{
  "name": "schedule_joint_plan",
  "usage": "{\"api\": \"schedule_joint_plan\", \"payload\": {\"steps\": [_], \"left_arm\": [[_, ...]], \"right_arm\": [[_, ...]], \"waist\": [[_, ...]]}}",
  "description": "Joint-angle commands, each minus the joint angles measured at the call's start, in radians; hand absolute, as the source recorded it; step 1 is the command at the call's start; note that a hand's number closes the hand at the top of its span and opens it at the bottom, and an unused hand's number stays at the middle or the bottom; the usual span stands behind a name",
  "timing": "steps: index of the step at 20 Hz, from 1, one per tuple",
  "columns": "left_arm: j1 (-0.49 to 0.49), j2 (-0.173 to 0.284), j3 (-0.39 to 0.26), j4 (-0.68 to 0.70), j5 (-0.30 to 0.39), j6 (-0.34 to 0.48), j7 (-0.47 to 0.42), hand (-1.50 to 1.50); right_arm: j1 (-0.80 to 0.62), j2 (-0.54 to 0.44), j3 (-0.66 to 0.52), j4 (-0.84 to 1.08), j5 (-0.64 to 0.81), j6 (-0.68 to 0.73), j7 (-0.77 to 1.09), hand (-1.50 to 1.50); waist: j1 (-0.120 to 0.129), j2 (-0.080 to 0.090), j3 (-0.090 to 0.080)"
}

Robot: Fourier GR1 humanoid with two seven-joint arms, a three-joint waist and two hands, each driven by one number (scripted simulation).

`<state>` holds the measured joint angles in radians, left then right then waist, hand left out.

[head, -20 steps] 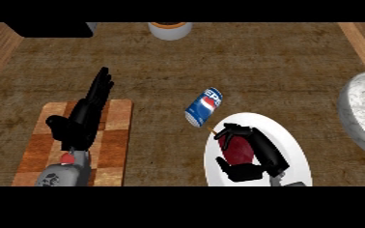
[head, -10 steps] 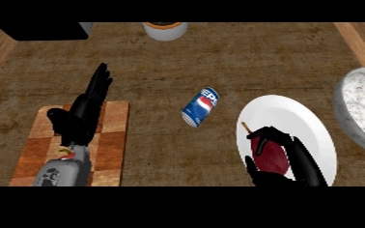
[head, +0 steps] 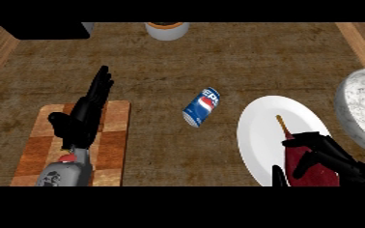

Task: Pick the pear from the plate and place it in the bowl

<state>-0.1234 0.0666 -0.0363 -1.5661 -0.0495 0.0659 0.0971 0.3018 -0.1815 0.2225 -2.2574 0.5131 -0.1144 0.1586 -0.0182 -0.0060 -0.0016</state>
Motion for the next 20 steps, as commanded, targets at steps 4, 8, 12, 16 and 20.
{"api": "schedule_joint_plan", "payload": {"steps": [4,8,12,16,20], "left_arm": [[-0.045,0.004,0.015,-0.003,0.006,0.003,0.042,0.0],[0.017,0.017,0.005,-0.03,0.015,-0.028,0.011,0.0],[-0.019,-0.013,-0.013,-0.017,-0.012,0.006,0.028,0.0],[-0.027,-0.003,-0.001,0.024,-0.012,-0.006,0.011,0.0],[0.004,-0.046,-0.046,-0.04,-0.032,0.022,0.036,0.0]], "right_arm": [[-0.029,-0.073,-0.07,-0.332,0.118,0.07,0.289,1.5],[-0.188,-0.117,-0.122,-0.309,0.143,0.097,0.483,1.5],[-0.432,-0.186,-0.214,-0.25,0.077,0.164,0.659,1.5],[-0.587,-0.233,-0.315,-0.206,0.0,0.215,0.79,1.5],[-0.781,-0.302,-0.386,-0.064,-0.085,0.31,0.882,1.5]], "waist": [[0.005,0.002,-0.001],[0.018,0.001,-0.002],[0.02,0.003,-0.001],[0.015,0.004,0.0],[0.023,0.003,0.001]]}}
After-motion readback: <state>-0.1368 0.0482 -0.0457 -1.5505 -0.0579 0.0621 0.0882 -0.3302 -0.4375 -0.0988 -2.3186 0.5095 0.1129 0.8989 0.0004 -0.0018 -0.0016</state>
